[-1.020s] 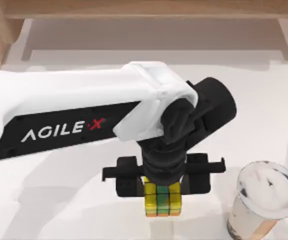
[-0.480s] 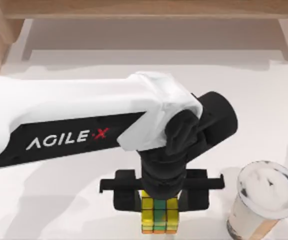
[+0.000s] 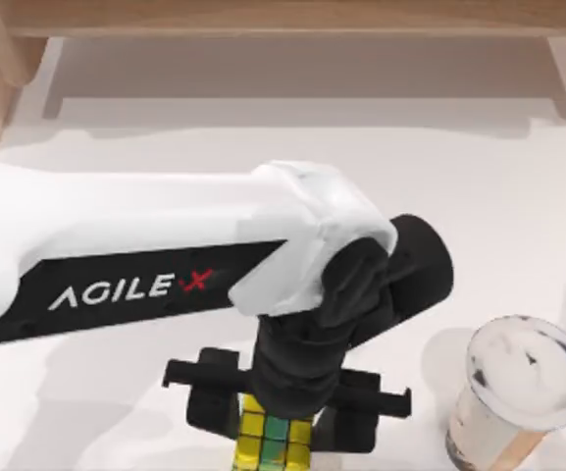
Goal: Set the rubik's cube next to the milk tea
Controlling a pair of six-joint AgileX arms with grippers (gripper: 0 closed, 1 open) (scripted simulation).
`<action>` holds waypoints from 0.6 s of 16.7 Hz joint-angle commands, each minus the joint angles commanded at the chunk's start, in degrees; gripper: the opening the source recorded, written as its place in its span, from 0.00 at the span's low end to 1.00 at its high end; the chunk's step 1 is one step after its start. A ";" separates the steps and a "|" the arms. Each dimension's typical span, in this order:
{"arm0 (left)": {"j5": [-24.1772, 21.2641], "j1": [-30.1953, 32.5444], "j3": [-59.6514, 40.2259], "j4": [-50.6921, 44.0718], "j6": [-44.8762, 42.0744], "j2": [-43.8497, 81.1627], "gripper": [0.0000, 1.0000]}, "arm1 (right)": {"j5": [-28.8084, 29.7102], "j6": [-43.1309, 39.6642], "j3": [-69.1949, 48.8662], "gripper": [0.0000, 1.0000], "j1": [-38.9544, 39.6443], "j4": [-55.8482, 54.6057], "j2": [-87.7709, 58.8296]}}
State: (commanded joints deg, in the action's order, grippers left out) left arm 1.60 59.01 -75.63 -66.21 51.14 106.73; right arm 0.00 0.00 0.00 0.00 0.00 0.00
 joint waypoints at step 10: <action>-0.84 -0.73 0.29 4.05 2.10 0.59 0.00 | 0.00 0.00 0.00 1.00 0.00 0.00 0.00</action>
State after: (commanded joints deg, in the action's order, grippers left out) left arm 0.76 58.28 -75.34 -62.16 53.24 107.31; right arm 0.00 0.00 0.00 0.00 0.00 0.00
